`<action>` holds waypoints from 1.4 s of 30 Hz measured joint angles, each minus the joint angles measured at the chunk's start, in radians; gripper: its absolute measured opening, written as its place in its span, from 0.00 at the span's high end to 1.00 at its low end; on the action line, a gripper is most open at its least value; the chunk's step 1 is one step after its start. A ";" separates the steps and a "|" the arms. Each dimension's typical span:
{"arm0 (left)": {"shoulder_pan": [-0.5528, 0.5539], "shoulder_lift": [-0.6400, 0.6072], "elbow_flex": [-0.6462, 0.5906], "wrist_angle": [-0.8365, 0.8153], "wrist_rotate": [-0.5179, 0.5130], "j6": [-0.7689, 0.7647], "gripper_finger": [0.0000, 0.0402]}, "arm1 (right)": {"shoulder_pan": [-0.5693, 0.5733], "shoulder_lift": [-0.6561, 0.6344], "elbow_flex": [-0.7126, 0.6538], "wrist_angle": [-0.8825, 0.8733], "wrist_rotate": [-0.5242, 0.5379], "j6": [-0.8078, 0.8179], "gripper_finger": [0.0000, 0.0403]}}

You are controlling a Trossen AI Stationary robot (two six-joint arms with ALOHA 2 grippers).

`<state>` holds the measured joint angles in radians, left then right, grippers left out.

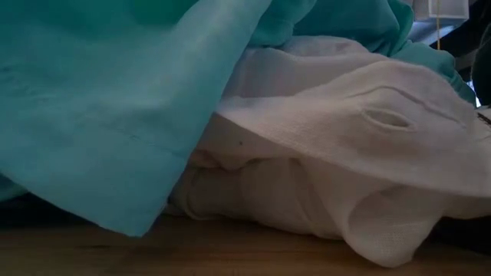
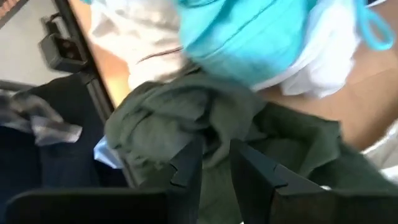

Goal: Sort clothes
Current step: Put the green shirt into the bottom blue laundry bin

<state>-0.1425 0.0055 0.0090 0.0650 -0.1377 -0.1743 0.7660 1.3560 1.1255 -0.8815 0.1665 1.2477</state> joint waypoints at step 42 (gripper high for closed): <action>0.000 0.000 0.000 -0.027 -0.029 -0.001 0.99 | -0.027 0.008 -0.147 0.127 -0.042 0.045 0.20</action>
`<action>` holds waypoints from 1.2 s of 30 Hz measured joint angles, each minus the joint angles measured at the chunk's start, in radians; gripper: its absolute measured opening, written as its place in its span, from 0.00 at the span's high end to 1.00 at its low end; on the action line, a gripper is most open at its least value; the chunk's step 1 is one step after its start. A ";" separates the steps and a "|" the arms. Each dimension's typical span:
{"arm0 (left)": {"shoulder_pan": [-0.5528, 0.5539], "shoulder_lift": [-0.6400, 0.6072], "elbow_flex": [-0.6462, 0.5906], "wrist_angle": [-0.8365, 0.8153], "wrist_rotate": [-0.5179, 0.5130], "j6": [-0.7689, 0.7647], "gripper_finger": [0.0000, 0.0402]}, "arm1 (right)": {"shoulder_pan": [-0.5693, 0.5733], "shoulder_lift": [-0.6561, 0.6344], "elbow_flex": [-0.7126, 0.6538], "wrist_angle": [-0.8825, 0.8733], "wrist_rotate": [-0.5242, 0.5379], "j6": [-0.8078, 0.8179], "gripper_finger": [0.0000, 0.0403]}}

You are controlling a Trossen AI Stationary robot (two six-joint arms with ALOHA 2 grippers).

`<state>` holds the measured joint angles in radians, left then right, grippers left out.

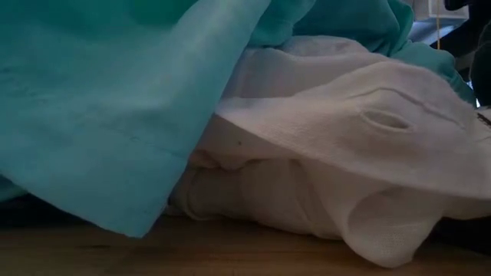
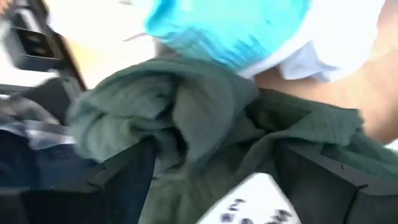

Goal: Sort clothes
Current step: Put the green shirt into the bottom blue laundry bin

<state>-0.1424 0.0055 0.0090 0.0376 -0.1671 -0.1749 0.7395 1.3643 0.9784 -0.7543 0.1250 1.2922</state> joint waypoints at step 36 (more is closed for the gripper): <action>0.000 0.002 0.000 0.006 -0.047 0.021 0.99 | 0.000 0.211 0.042 -0.104 -0.040 -0.208 0.97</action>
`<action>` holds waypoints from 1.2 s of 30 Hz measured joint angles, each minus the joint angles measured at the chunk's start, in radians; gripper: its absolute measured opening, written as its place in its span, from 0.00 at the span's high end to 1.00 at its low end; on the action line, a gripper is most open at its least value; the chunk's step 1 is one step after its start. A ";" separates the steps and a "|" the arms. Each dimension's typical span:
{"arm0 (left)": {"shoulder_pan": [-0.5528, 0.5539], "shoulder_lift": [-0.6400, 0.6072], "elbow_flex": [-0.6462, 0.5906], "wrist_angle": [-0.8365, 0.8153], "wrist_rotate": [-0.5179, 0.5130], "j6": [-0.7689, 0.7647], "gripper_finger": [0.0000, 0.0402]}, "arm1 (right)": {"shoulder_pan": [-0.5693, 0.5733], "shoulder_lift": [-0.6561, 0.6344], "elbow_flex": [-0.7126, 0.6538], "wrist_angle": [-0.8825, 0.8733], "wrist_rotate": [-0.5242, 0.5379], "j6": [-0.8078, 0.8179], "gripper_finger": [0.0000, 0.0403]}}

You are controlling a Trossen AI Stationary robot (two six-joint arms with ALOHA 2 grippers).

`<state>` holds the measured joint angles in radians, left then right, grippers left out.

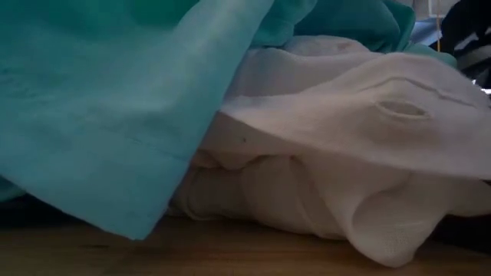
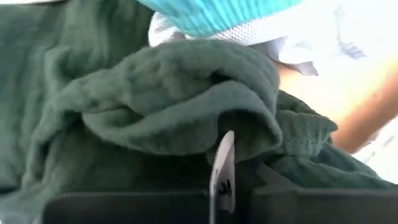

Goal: Sort clothes
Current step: Put the green shirt into the bottom blue laundry bin

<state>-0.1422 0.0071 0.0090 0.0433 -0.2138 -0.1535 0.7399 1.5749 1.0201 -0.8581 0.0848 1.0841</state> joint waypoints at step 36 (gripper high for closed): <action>0.000 0.000 0.000 0.029 -0.001 0.024 0.99 | 0.006 -0.002 0.784 -0.434 0.290 -0.433 0.96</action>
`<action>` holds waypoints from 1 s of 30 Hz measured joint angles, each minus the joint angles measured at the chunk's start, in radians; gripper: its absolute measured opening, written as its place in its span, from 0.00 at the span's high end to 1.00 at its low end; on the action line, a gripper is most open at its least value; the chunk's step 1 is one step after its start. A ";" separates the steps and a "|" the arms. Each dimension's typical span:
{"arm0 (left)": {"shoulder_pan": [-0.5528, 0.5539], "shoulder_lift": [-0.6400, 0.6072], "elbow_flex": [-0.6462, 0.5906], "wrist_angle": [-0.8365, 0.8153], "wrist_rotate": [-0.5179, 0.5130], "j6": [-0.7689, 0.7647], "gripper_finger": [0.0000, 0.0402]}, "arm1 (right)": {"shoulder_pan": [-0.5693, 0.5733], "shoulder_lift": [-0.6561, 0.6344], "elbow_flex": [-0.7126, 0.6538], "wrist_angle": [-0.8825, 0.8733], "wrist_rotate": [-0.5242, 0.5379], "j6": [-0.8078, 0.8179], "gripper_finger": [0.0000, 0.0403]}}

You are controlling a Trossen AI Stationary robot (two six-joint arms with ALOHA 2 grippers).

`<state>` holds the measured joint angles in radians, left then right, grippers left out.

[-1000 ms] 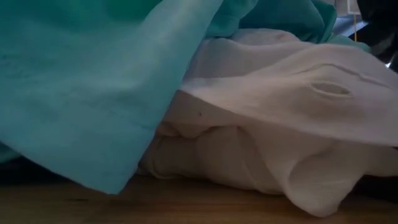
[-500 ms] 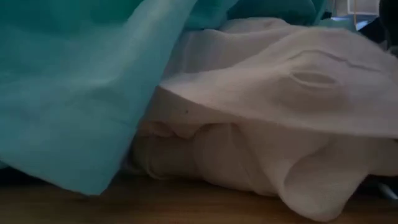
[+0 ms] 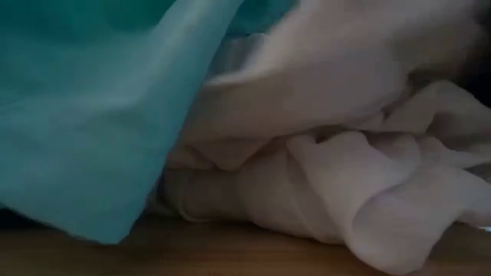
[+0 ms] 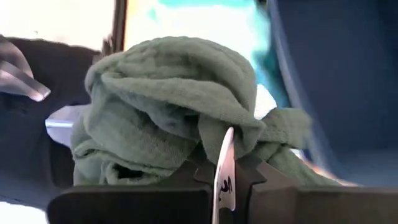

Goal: Sort clothes
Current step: Put the green shirt into the bottom blue laundry bin

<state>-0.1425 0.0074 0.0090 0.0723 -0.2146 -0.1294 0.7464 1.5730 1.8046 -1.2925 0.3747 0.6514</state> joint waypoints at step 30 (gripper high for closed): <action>0.000 0.004 0.061 0.167 0.008 -0.014 0.99 | -0.086 -0.002 0.252 0.037 0.252 -0.442 0.96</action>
<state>-0.1425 0.0110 0.0696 0.2393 -0.2065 -0.1433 0.6605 1.5715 2.0562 -1.2556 0.6270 0.2098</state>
